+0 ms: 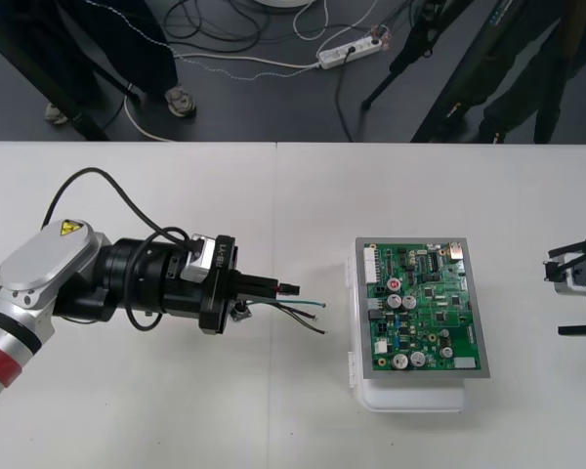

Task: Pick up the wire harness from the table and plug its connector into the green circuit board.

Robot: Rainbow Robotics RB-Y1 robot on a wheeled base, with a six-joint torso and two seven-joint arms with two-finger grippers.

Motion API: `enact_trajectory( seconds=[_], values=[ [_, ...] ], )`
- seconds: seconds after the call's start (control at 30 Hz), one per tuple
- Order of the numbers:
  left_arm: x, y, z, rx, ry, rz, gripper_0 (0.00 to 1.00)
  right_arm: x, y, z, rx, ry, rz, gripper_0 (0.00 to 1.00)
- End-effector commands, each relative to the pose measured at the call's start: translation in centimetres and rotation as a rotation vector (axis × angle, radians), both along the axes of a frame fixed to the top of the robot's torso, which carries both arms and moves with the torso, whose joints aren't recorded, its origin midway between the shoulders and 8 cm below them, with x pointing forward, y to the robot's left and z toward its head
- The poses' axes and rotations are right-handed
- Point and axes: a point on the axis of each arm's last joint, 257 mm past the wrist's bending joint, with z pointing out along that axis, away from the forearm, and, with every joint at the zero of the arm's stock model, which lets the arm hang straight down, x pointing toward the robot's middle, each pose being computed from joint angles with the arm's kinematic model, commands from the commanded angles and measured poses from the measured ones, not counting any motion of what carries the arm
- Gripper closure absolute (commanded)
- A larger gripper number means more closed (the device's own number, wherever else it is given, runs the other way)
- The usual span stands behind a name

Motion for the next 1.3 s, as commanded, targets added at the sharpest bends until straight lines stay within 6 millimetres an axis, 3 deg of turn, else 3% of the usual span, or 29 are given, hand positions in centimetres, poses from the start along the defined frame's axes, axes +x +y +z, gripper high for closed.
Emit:
enact_trajectory(
  seconds=[0.03, 0.53, 1.3],
  values=[
    [-0.8, -0.9, 0.1, -0.052, -0.059, -0.047, 1.0, -0.8, -0.3, -0.7, -0.076, 0.013, 0.058, 0.0],
    [-1.4, -3.3, -1.8, -0.091, -0.09, -0.064, 1.0, -1.8, 1.1, -2.8, -0.132, 0.053, 0.1, 0.0],
    [-0.1, -6.2, -3.2, -0.063, -0.086, 0.007, 1.0, -0.1, 4.2, -4.2, -0.18, 0.067, 0.043, 0.0]
  ],
)
